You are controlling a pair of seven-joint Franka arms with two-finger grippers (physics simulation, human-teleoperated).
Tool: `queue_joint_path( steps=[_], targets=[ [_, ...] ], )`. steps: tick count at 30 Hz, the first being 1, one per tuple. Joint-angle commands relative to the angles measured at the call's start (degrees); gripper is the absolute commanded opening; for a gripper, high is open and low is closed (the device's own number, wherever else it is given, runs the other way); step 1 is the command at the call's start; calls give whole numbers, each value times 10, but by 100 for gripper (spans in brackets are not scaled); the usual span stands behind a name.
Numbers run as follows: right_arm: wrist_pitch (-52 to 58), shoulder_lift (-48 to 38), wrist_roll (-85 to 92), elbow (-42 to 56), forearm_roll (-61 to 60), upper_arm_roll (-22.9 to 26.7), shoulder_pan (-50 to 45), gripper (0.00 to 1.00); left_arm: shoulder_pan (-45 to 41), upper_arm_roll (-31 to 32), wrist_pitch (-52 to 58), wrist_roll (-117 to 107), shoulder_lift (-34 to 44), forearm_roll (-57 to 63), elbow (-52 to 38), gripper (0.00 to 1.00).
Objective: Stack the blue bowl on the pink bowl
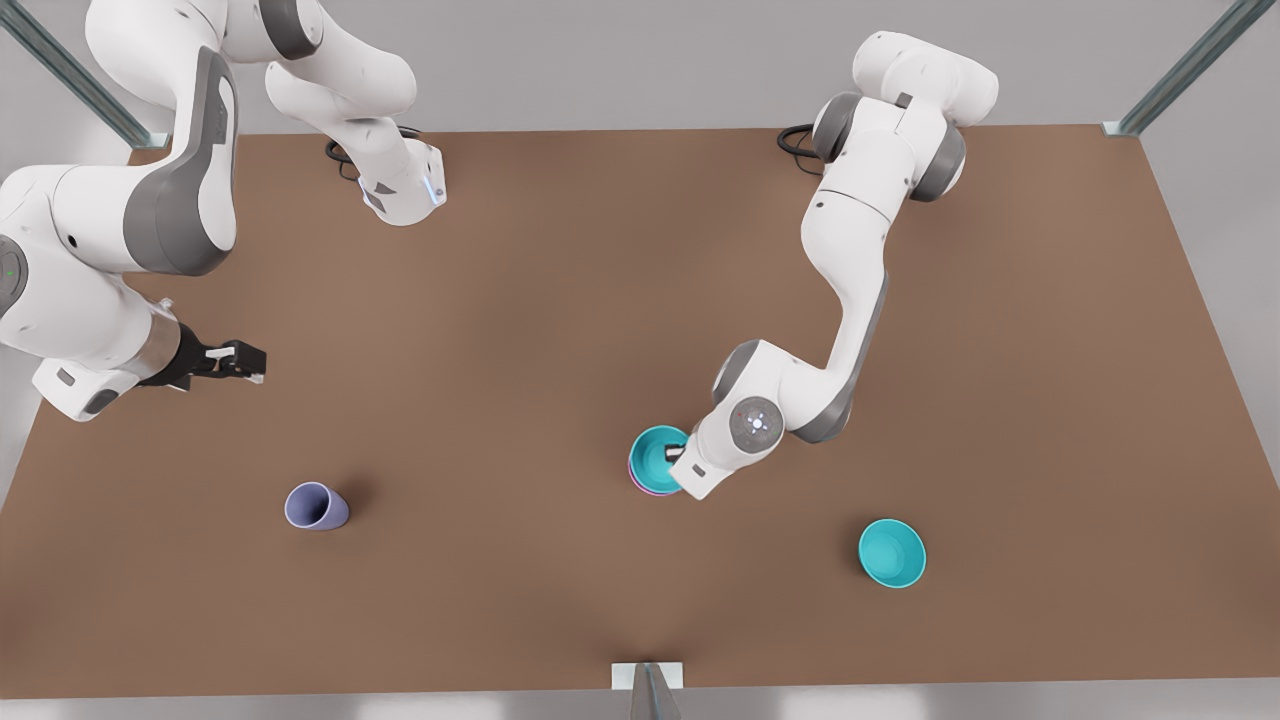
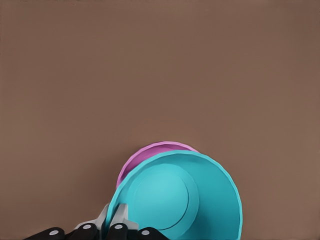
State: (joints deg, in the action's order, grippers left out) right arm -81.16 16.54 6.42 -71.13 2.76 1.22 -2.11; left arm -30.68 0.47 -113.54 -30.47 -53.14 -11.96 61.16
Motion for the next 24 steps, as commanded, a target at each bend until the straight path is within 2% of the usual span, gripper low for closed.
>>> queue_joint_path(
  steps=[1, 16, 19, 21, 23, 24],
  targets=[
    [0, 0, 39, 0, 0, 0, 0, 100, 0, 1, -26, -159, -1, -4, -1, 21],
    [0, 3, 39, 2, 1, 0, -1, 100, 1, 7, -19, -159, -1, -7, 22, 22],
    [0, 3, 39, 2, 1, -1, 0, 100, 1, 9, -18, -158, -1, -7, 21, 100],
    [0, 3, 39, 2, 1, 0, -1, 100, 11, 8, 31, -152, 8, -5, 20, 100],
    [0, 4, 39, 2, 1, 0, -1, 100, 58, 5, 223, -94, 96, 17, 19, 100],
    [0, 4, 39, 2, 1, 0, -1, 100, 100, 5, 343, -8, 163, 65, 18, 100]
  ],
)
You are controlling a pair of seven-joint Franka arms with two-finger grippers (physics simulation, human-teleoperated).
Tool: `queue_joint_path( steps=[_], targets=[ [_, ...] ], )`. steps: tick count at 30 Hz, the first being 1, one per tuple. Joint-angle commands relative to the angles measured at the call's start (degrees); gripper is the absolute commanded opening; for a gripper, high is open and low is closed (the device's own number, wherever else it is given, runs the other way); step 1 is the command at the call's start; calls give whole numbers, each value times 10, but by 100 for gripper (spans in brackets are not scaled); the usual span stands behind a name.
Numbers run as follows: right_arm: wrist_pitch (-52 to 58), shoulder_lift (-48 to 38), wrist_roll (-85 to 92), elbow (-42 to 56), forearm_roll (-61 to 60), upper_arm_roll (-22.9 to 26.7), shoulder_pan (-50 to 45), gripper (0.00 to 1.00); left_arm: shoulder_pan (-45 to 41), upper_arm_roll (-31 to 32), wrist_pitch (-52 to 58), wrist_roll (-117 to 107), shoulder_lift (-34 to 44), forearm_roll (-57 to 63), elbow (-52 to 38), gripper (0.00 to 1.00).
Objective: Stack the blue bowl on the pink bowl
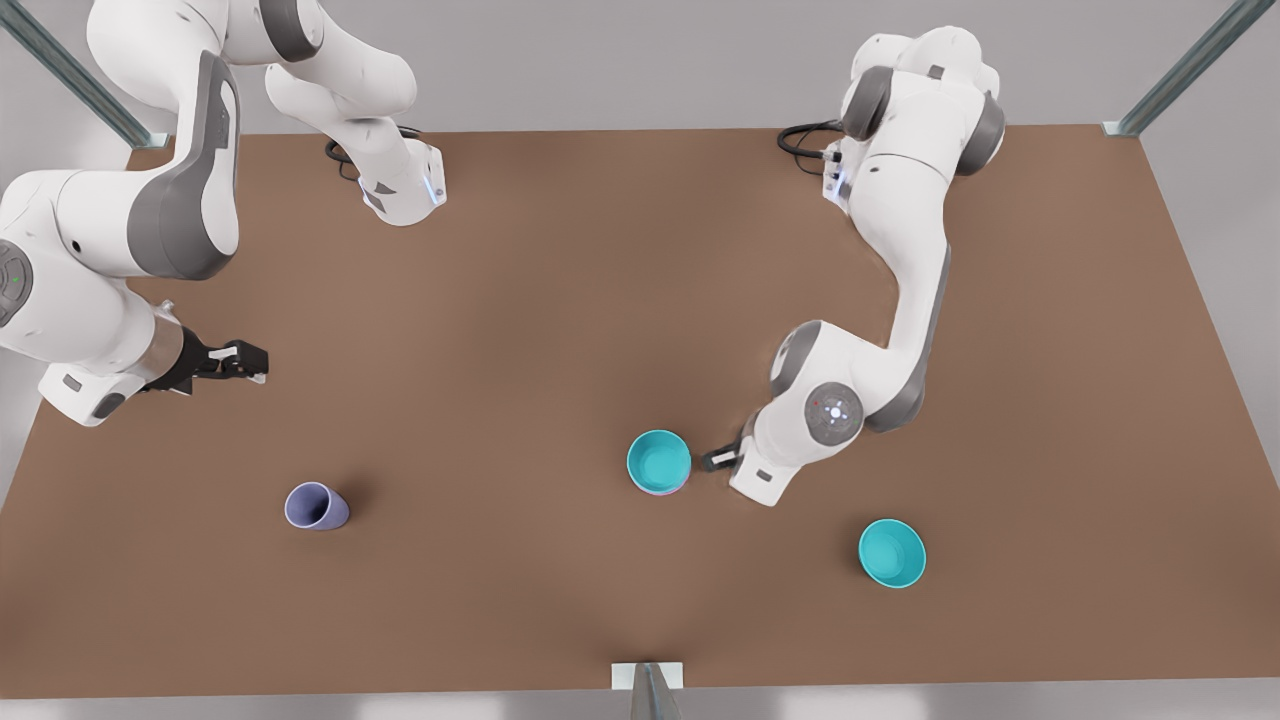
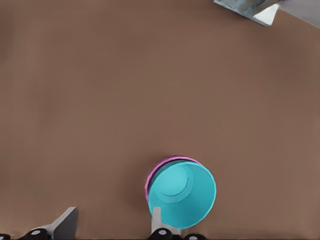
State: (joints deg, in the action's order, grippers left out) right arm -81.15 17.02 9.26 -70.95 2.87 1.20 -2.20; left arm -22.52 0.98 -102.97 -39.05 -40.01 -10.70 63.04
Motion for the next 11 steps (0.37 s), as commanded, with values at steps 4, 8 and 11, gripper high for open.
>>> queue_joint_path(
  steps=[4, 8, 11],
  targets=[
    [0, -1, 9, 0, 0, -1, 0, 100, 90, 2, 360, 318, 155, 138, -1, 100],
    [0, -1, 9, 0, 0, -1, 0, 100, 109, 3, 274, 372, 304, 140, 164, 100],
    [0, -1, 9, 0, -1, -1, 0, 100, 110, 2, 284, 371, 303, 139, 162, 100]
  ],
)
